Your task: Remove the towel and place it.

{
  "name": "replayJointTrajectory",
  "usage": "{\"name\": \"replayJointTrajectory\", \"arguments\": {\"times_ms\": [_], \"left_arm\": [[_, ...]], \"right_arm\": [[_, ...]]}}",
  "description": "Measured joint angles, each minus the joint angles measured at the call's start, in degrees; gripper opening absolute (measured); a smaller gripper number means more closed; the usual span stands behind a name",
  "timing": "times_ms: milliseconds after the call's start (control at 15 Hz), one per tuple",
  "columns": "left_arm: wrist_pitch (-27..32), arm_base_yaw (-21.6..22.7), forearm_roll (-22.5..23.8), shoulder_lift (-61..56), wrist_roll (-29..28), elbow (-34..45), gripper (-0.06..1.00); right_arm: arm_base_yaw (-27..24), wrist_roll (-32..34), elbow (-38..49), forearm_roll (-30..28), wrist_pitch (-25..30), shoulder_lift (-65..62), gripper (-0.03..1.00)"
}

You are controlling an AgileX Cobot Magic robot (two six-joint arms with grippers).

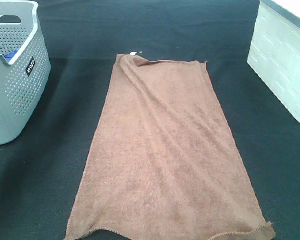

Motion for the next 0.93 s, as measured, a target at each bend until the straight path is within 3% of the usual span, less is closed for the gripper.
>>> {"name": "replayJointTrajectory", "arguments": {"times_ms": [267, 467, 533, 667, 933], "left_arm": [[0.17, 5.61, 1.09, -2.18, -1.55, 0.00, 0.85], [0.69, 9.40, 1.09, -5.16, -1.66, 0.06, 0.83], [0.63, 10.03, 1.38, -9.91, -1.60, 3.38, 0.83], [0.40, 10.03, 1.49, -19.02, -0.74, 15.41, 0.82], [0.40, 10.03, 2.01, -41.65, 1.38, 53.11, 0.82]], "right_arm": [[-3.61, 1.38, 3.38, -0.69, 1.72, -5.27, 0.76], [-4.76, 1.60, 11.86, -2.75, 1.72, -12.26, 0.76], [-4.76, 1.60, 19.31, -3.15, 1.78, -17.82, 0.76], [-4.76, 1.60, 28.59, -3.15, 2.12, -25.73, 0.76], [-4.76, 3.21, 44.63, -3.15, 2.12, -40.51, 0.76]]}}
